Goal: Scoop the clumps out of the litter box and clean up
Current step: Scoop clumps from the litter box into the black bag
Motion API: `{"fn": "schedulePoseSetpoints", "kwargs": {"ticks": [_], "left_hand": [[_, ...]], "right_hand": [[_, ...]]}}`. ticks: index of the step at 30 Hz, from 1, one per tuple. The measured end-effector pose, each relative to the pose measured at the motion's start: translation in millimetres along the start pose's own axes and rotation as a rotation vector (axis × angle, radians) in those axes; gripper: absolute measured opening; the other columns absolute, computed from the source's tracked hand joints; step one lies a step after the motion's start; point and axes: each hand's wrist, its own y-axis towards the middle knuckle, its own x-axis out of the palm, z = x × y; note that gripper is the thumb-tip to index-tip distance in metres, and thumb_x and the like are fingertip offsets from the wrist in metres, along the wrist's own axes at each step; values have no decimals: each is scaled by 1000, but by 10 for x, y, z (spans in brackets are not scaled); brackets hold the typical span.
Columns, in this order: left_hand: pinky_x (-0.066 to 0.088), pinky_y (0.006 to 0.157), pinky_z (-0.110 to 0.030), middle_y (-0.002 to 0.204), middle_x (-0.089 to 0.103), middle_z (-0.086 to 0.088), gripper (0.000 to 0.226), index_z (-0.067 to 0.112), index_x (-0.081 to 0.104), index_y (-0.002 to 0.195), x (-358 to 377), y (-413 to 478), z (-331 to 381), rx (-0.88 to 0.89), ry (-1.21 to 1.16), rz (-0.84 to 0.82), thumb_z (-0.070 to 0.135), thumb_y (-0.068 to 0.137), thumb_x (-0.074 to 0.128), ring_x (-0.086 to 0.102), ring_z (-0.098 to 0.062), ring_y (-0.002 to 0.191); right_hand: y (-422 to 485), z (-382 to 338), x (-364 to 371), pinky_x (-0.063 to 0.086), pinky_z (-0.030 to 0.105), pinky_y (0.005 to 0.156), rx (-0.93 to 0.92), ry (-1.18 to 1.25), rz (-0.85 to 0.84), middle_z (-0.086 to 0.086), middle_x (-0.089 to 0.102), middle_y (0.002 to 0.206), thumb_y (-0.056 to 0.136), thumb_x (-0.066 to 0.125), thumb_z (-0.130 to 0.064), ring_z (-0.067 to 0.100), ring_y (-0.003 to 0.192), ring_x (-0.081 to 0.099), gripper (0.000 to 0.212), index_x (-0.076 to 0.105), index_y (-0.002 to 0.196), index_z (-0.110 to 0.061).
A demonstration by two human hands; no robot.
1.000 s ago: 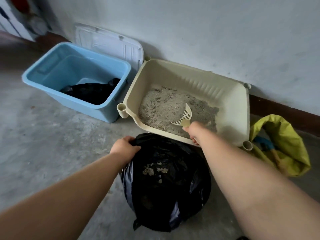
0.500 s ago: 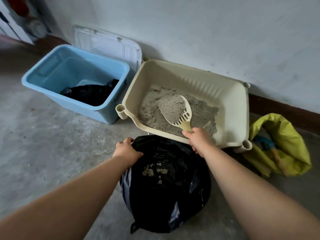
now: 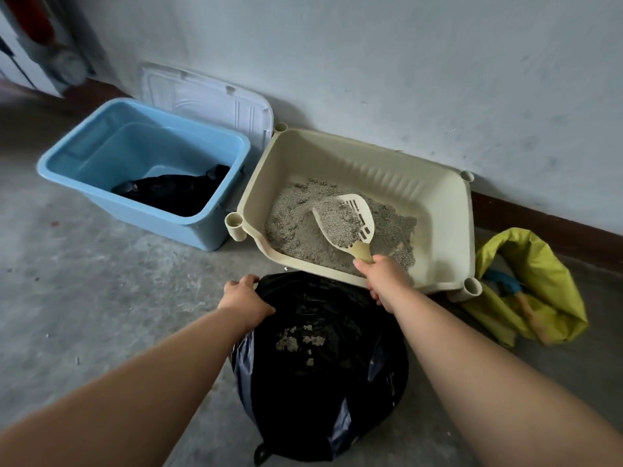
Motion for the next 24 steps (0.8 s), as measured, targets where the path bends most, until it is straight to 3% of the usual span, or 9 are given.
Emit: {"fn": "schedulePoseSetpoints", "kwargs": {"ticks": [8,13,18,24], "left_hand": [[45,94,-34,139,32,-13,72,23,38,141,28,-27,-42,16,-34,1,23,79,73,52,-31,115],[47,94,-35,138,34,-12,72,24,38,141,56,-34,-35,21,-43,-7,23,79,73,54,-32,112],[47,91,-34,141,31,-13,77,27,29,144,92,-56,-15,44,-66,19,18,80,72,54,-32,113],[46,81,-28,139,29,-12,74,34,28,139,102,-70,-47,134,-120,55,12,82,68,48,-22,93]], "right_hand": [[11,-9,-54,35,19,41,30,68,-26,3,48,60,88,58,-44,17,39,41,42,56,118,-14],[-45,41,-106,35,21,42,22,70,-17,4,48,61,89,57,-42,17,41,42,35,59,111,-14],[-84,60,-164,35,21,42,22,55,-30,3,49,61,89,57,-41,18,41,42,38,57,117,-16],[-74,-9,-289,34,22,43,9,58,-39,2,46,59,91,55,-41,16,42,39,45,50,128,-16]]}}
